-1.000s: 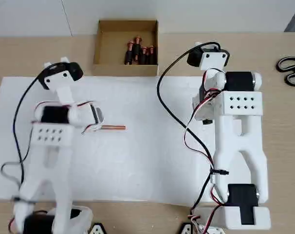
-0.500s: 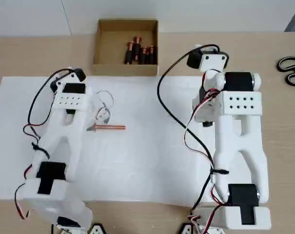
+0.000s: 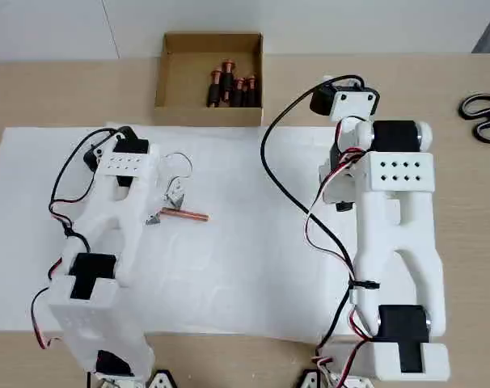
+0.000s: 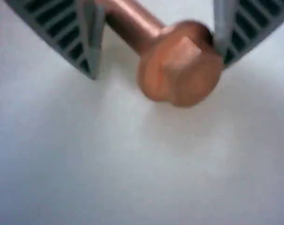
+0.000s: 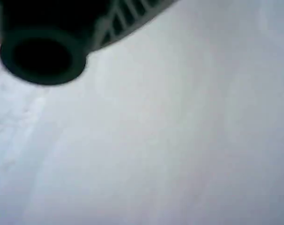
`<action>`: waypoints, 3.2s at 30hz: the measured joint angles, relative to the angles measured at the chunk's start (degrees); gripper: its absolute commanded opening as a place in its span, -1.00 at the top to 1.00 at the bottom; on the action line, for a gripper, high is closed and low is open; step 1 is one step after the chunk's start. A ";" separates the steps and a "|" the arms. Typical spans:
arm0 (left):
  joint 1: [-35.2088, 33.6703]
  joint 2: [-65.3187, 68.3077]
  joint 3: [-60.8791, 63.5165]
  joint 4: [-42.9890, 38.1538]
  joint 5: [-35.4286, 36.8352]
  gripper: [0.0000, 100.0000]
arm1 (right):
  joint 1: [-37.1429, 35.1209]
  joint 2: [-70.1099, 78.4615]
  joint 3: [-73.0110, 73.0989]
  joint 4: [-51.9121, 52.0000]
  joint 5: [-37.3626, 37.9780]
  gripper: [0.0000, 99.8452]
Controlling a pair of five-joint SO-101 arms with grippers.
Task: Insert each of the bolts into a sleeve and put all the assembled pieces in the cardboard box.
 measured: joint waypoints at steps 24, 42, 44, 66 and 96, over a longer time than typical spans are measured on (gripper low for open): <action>0.35 2.99 -7.56 -0.44 -7.12 0.99 | 0.00 0.00 0.00 0.00 0.00 0.99; 0.18 3.78 -23.65 13.36 -52.48 0.99 | 0.00 0.00 0.00 0.00 0.00 0.99; 0.18 3.78 -26.90 15.65 -52.92 0.99 | 0.00 0.00 -0.53 0.00 0.00 0.99; 13.54 -25.67 -37.45 22.59 -52.22 0.99 | -8.88 -31.12 3.78 0.09 0.00 0.99; 20.31 -43.52 -39.03 22.59 -30.15 0.99 | -16.62 -82.55 67.34 -43.60 -10.29 0.99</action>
